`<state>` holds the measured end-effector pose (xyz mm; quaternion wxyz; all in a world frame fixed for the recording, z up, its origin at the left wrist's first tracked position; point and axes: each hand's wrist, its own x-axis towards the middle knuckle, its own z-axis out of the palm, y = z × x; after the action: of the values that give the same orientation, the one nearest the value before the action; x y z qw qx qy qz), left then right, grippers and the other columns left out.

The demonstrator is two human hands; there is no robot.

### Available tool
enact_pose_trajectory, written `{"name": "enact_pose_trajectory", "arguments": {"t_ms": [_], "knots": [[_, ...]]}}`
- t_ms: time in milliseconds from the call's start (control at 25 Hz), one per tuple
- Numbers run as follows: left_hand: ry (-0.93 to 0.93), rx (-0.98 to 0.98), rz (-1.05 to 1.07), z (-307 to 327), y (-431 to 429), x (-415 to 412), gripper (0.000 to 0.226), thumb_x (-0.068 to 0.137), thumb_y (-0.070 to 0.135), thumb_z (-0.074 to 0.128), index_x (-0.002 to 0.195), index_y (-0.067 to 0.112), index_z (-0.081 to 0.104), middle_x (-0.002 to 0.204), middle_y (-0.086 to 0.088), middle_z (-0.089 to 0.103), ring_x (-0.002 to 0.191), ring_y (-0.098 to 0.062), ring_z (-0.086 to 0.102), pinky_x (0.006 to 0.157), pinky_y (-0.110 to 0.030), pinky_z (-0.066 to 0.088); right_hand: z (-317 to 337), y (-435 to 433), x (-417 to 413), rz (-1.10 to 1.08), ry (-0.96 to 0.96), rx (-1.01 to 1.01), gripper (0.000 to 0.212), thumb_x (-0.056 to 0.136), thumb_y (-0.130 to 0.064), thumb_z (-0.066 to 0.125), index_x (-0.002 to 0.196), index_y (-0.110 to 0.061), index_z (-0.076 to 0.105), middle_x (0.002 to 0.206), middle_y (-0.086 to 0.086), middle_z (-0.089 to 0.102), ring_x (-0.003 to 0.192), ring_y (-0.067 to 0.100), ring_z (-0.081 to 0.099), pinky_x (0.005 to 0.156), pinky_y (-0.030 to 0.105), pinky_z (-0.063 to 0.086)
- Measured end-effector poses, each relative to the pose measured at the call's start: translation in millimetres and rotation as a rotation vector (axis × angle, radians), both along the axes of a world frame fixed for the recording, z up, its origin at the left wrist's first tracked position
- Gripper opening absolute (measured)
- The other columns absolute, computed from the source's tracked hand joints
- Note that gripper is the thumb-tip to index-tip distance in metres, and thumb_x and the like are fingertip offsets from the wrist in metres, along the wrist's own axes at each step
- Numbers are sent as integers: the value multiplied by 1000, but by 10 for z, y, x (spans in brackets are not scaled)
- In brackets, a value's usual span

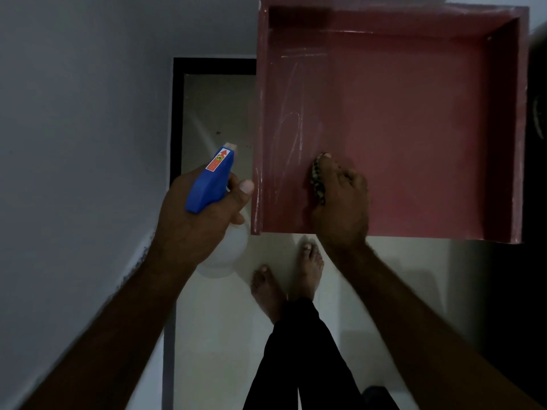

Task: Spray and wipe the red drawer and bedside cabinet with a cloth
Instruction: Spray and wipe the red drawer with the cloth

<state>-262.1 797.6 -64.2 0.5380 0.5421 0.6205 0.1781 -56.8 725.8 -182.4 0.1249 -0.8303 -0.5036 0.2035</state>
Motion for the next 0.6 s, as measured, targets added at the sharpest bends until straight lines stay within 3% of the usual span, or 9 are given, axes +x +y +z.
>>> {"name": "enact_pose_trajectory", "arguments": {"t_ms": [160, 280, 400, 600], "knots": [[-4, -5, 31, 15, 41, 65, 39, 76, 55, 62, 89, 18, 62, 75, -2, 72, 67, 1, 70, 56, -2, 46, 36, 32, -121, 295, 24, 11, 87, 74, 5, 64, 156, -16, 44, 154, 3, 55, 133, 37, 46, 100, 50, 40], [-21, -1, 49, 50, 72, 128, 43, 75, 56, 63, 89, 15, 64, 73, 0, 71, 67, 3, 69, 55, -2, 46, 12, 82, 205, 192, -52, -11, 90, 72, 3, 70, 156, -18, 44, 148, 2, 59, 130, 34, 46, 100, 48, 41], [-10, 3, 37, 71, 118, 173, 41, 73, 58, 61, 86, 19, 62, 73, 0, 71, 66, 3, 69, 56, -2, 46, 51, 169, 279, 41, -8, -30, 87, 75, 2, 68, 157, -17, 44, 149, 4, 59, 130, 35, 45, 104, 50, 43], [-13, 8, 59, 76, 164, 239, 42, 75, 56, 63, 90, 17, 63, 74, -3, 72, 66, -1, 70, 56, -3, 47, 93, 177, -110, 356, 42, 8, 78, 80, 0, 59, 155, -16, 46, 155, 3, 54, 133, 36, 46, 101, 51, 39]]}}
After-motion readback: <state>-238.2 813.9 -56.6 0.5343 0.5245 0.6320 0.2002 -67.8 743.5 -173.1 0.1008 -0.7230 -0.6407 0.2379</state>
